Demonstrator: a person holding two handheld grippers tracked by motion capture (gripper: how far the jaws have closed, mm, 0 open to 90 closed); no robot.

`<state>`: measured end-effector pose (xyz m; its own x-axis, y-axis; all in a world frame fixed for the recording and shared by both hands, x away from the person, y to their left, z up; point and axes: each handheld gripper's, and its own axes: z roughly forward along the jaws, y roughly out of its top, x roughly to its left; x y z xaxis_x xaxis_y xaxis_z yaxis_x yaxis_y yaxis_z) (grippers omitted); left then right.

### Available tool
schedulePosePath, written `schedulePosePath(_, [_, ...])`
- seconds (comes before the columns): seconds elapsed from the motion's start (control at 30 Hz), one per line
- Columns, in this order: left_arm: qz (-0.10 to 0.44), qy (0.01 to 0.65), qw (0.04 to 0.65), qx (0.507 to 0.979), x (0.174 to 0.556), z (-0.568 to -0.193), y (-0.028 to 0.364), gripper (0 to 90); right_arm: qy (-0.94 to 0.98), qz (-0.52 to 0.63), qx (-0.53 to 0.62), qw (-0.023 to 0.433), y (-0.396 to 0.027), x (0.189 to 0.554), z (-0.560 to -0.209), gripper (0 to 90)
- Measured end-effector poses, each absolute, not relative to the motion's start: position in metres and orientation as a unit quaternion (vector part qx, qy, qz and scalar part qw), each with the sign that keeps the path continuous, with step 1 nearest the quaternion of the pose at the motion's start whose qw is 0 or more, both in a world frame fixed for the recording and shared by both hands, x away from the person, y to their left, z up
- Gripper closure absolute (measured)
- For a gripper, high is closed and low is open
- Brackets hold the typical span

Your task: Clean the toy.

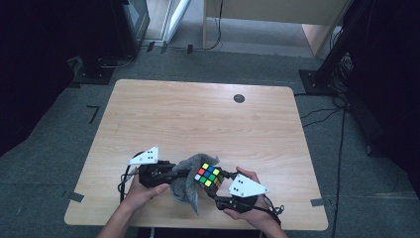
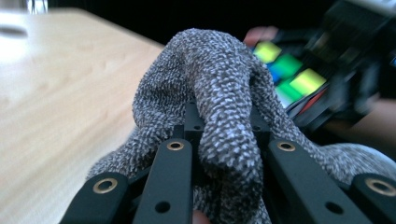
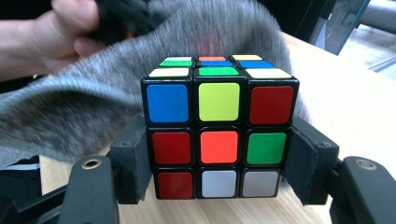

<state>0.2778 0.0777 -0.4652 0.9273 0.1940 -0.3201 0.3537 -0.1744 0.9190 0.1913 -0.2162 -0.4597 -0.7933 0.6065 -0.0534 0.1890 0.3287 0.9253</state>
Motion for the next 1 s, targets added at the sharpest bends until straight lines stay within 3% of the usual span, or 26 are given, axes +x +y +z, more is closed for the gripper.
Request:
schedulePosePath(0.23, [-0.037,0.169,0.552,0.815,0.271,-0.474,0.059,78.2,0.782,0.532,0.250,0.207,-0.214,0.189,-0.453,34.4])
schedulePosePath(0.4, [-0.049,0.176,0.608,0.773,0.273,-0.460,0.073,78.3,0.775,0.536,0.271,0.197,-0.220,0.194,-0.456,34.4])
schedulePosePath(0.6, [-0.027,0.166,0.548,0.820,0.268,-0.471,0.056,78.2,0.778,0.532,0.267,0.203,-0.219,0.193,-0.454,34.3])
schedulePosePath(0.8, [-0.032,0.176,0.586,0.790,0.270,-0.462,0.064,78.0,0.773,0.535,0.275,0.200,-0.223,0.195,-0.455,34.4])
schedulePosePath(1.0, [0.003,0.154,0.513,0.845,0.263,-0.474,0.044,77.9,0.775,0.530,0.276,0.205,-0.221,0.195,-0.452,34.4])
